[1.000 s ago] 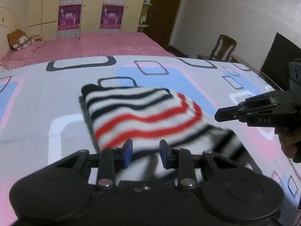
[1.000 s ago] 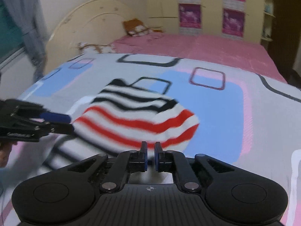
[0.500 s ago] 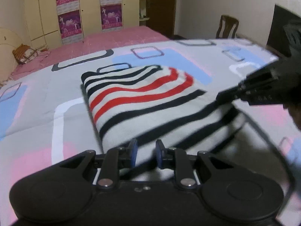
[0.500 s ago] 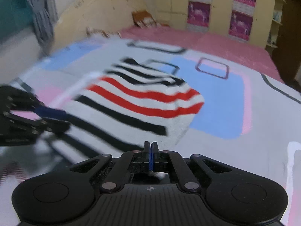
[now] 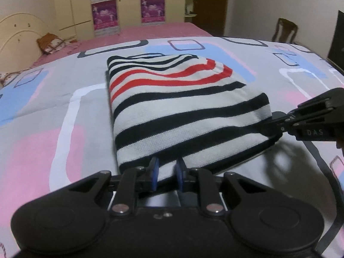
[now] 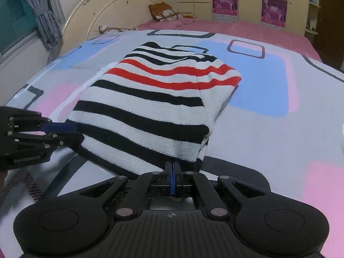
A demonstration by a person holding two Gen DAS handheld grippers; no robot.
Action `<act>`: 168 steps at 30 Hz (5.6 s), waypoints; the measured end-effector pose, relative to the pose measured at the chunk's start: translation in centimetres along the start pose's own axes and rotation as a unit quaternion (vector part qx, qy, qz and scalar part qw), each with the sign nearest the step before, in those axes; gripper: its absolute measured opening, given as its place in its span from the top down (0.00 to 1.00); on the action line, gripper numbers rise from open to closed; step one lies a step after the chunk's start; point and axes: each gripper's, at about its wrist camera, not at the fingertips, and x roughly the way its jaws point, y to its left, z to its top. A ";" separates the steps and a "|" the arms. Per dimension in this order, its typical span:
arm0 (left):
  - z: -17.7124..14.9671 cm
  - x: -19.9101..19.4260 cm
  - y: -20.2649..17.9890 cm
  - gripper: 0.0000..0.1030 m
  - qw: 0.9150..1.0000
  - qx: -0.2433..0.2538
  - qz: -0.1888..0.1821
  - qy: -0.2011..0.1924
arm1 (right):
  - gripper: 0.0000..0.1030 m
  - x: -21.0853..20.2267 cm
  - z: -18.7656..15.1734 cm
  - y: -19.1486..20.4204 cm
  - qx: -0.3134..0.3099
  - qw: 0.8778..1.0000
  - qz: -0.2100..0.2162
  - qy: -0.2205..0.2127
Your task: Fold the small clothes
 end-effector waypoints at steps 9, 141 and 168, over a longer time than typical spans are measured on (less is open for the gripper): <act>0.2 -0.6 -1.2 0.84 1.000 -0.005 0.031 0.003 | 1.00 -0.1 0.4 0.4 0.002 1.000 0.001 0.007; -9.7 -30.8 -15.3 0.00 0.979 -0.050 0.072 -0.184 | 0.00 -33.4 -16.6 10.0 0.068 0.974 -0.112 -0.185; -9.4 -30.8 -15.2 0.00 0.978 -0.049 0.073 -0.189 | 0.00 -33.4 -16.2 9.9 0.059 0.975 -0.111 -0.185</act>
